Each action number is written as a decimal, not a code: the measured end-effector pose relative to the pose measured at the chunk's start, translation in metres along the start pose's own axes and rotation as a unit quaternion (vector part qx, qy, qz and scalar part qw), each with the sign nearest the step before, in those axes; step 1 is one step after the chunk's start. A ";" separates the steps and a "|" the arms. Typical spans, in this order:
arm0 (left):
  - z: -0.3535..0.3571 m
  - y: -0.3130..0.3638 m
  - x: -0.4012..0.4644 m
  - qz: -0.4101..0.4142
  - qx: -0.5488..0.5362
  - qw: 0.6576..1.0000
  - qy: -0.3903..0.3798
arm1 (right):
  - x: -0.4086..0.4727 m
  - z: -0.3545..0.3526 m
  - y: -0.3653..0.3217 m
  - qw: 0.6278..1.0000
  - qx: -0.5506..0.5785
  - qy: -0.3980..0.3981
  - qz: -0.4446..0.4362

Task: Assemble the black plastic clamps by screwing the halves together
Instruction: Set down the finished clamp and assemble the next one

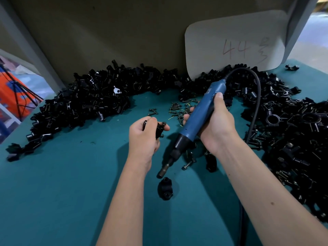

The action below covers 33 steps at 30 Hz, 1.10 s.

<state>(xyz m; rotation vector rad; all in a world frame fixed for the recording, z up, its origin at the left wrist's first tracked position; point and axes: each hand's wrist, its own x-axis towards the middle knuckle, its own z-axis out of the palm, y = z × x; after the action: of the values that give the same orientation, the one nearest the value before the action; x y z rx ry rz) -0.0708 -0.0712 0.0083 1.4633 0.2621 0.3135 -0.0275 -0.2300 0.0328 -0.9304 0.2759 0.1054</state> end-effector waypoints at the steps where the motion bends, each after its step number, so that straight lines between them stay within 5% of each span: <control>1: 0.000 0.000 0.000 -0.001 -0.006 1.000 -0.007 | 0.001 -0.001 0.002 0.999 -0.043 -0.009 -0.007; 6: 0.003 -0.002 -0.002 0.000 -0.011 0.999 -0.038 | 0.009 -0.015 0.004 0.935 -0.348 -0.003 -0.075; 12: 0.005 -0.004 -0.003 0.005 -0.011 0.999 -0.044 | 0.002 -0.022 -0.014 0.748 -0.623 0.121 -0.194; 14: 0.006 -0.005 -0.002 0.006 -0.014 0.999 -0.040 | -0.002 -0.020 -0.013 0.723 -0.631 0.139 -0.246; 17: 0.008 -0.004 -0.002 0.005 -0.016 0.999 -0.037 | -0.013 -0.007 -0.005 0.778 -0.547 -0.040 -0.308; 20: 0.009 -0.005 -0.002 0.009 0.000 1.000 -0.026 | -0.018 0.001 0.010 0.778 -0.504 -0.205 -0.314; 27: 0.005 -0.008 -0.001 -0.015 -0.014 1.000 -0.012 | -0.007 -0.005 0.014 0.822 -0.452 -0.261 -0.226; 33: 0.000 -0.008 -0.006 -0.035 -0.052 0.997 -0.041 | -0.011 -0.004 0.024 0.822 -0.453 -0.211 -0.273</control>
<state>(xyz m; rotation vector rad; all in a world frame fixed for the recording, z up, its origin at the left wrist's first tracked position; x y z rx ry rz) -0.0757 -0.0742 0.0004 1.3579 0.2266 0.2066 -0.0437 -0.2183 0.0153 -1.8652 -0.5231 -0.1059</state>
